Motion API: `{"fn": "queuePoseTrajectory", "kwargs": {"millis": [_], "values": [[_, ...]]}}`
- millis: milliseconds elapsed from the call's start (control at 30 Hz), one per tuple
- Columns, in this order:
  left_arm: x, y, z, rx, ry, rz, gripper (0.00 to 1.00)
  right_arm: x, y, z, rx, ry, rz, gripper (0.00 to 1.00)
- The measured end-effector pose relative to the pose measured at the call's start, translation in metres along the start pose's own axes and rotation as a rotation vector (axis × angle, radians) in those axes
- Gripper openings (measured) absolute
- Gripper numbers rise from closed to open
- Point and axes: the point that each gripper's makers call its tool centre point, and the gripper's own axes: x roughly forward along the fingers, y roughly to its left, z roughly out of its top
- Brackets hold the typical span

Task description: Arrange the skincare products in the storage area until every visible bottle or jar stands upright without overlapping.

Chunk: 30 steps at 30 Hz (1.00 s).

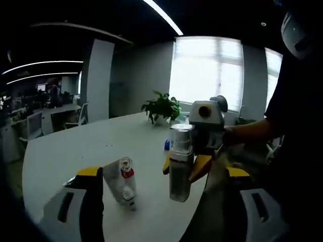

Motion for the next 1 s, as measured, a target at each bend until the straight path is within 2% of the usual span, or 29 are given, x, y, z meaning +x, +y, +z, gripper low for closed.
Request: {"fn": "queuePoseTrajectory", "kwargs": {"millis": [67,167,433,1000], "values": [[-0.001,0.002,-0.006,0.004,0.014,0.017,0.99,0.001,0.001,-0.002,0.001,0.001,0.0,0.12],[-0.005,0.003,-0.01,0.004,0.029,0.027,0.99,0.002,0.0,-0.005,-0.001,0.004,-0.001,0.12],[-0.012,0.002,-0.017,-0.035,0.01,0.052,0.99,0.003,-0.009,-0.013,-0.032,0.018,-0.028,0.12],[-0.023,0.002,-0.036,-0.082,0.038,0.096,0.99,-0.004,-0.048,-0.054,-0.056,0.017,-0.105,0.12]]}}
